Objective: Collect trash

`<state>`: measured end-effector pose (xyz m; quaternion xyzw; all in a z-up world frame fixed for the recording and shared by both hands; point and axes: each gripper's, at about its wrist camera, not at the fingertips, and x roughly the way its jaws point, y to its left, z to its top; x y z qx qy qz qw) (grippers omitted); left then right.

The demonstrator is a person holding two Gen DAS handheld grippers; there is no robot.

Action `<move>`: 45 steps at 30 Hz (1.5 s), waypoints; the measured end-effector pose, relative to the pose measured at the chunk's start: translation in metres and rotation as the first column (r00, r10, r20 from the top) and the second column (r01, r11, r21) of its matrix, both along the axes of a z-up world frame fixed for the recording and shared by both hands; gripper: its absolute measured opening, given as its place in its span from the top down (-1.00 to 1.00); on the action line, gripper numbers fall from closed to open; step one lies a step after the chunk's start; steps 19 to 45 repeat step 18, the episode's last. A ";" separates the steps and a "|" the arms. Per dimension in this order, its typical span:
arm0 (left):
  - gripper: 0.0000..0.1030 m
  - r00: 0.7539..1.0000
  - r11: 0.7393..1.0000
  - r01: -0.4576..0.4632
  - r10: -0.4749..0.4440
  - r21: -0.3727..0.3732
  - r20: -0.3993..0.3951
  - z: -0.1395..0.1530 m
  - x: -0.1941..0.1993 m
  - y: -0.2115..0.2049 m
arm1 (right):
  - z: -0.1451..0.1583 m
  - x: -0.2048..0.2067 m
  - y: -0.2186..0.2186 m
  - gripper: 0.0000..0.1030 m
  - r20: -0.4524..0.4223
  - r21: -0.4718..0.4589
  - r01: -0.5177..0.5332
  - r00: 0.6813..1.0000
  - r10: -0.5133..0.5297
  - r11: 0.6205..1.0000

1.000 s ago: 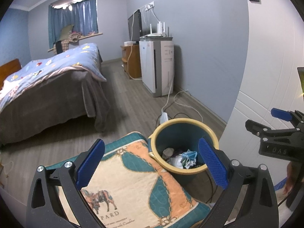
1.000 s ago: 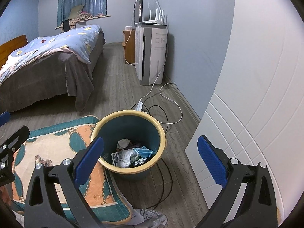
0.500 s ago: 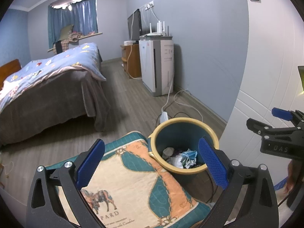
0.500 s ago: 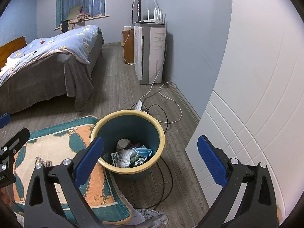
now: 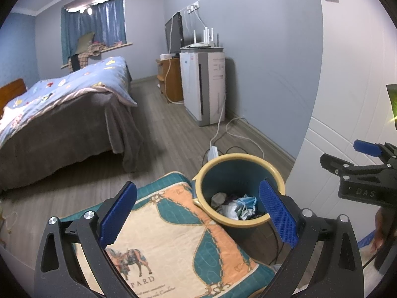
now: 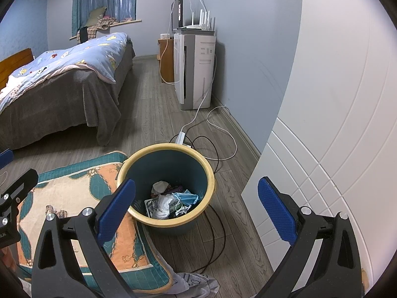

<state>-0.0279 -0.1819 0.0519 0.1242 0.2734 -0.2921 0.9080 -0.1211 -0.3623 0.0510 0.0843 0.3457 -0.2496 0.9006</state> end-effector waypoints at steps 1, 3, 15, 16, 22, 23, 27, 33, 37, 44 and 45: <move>-0.90 1.000 1.000 0.000 0.000 -0.001 -0.002 0.000 0.000 0.000 | 0.000 0.000 0.000 -0.89 0.000 0.001 0.002 1.000 -0.002 1.000; -0.90 1.000 1.000 0.001 -0.001 -0.001 -0.001 0.000 0.000 0.000 | 0.000 0.000 -0.001 -0.89 0.000 0.001 0.001 1.000 -0.001 1.000; -0.90 1.000 1.000 0.012 -0.012 0.008 -0.025 -0.001 0.001 0.000 | -0.002 0.000 0.000 -0.89 -0.011 -0.001 0.007 1.000 -0.007 1.000; -0.90 0.999 1.000 0.009 -0.009 -0.001 -0.033 0.000 0.002 0.003 | -0.003 0.001 0.000 -0.89 -0.014 -0.003 0.013 1.000 -0.013 1.000; -0.90 0.999 1.000 -0.014 0.014 -0.007 -0.034 0.003 0.003 0.010 | -0.004 0.003 -0.001 -0.89 -0.028 -0.011 0.040 0.999 -0.041 0.999; -0.90 0.999 1.000 -0.014 0.014 -0.007 -0.034 0.003 0.003 0.010 | -0.004 0.003 -0.001 -0.89 -0.028 -0.011 0.040 0.999 -0.041 0.999; -0.90 0.999 1.000 -0.014 0.014 -0.007 -0.034 0.003 0.003 0.010 | -0.004 0.003 -0.001 -0.89 -0.028 -0.011 0.040 0.999 -0.041 0.999; -0.90 0.999 1.000 -0.014 0.014 -0.007 -0.034 0.003 0.003 0.010 | -0.004 0.003 -0.001 -0.89 -0.028 -0.011 0.040 0.999 -0.041 0.999; -0.90 0.999 1.000 -0.014 0.014 -0.007 -0.034 0.003 0.003 0.010 | -0.004 0.003 -0.001 -0.89 -0.028 -0.011 0.040 0.999 -0.041 0.999; -0.90 0.999 1.000 -0.014 0.014 -0.007 -0.034 0.003 0.003 0.010 | -0.004 0.003 -0.001 -0.89 -0.028 -0.011 0.040 0.999 -0.041 0.999; -0.90 0.999 1.000 -0.014 0.014 -0.007 -0.034 0.003 0.003 0.010 | -0.004 0.003 -0.001 -0.89 -0.028 -0.011 0.040 0.999 -0.041 0.999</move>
